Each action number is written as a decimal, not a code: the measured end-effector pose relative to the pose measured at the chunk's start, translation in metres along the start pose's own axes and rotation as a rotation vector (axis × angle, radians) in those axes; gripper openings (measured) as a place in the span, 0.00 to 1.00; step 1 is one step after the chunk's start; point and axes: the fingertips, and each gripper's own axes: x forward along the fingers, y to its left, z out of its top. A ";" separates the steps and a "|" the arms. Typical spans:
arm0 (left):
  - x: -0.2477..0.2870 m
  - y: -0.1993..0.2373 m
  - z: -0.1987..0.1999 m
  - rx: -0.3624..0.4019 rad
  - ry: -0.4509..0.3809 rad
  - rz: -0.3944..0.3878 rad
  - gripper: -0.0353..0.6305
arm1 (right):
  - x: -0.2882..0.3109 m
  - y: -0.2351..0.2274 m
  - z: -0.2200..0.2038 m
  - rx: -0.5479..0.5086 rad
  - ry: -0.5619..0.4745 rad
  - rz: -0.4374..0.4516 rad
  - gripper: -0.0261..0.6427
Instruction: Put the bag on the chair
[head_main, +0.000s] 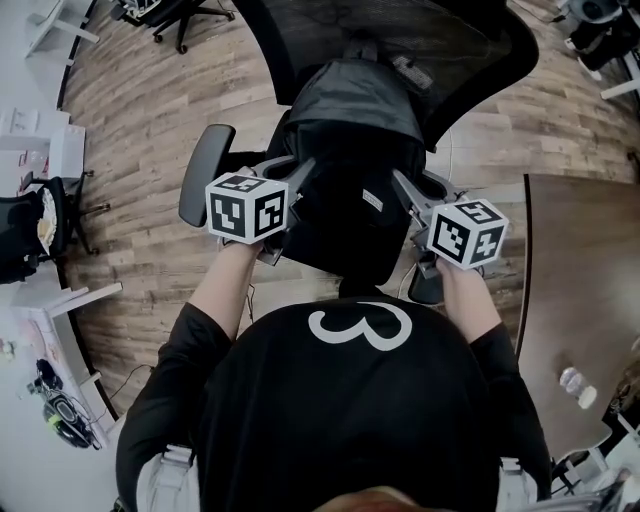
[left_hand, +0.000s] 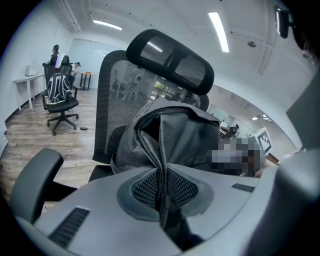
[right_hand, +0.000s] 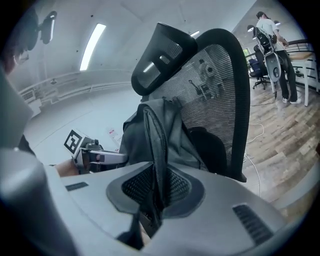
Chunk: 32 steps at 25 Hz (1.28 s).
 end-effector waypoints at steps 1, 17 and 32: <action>0.004 0.003 0.001 -0.001 0.002 0.002 0.12 | 0.003 -0.003 0.000 0.003 0.002 -0.003 0.13; 0.067 0.040 -0.008 -0.044 0.032 0.053 0.12 | 0.051 -0.057 -0.016 0.039 0.075 -0.076 0.13; 0.081 0.052 -0.017 -0.075 0.022 0.058 0.12 | 0.063 -0.064 -0.024 0.152 0.099 -0.012 0.13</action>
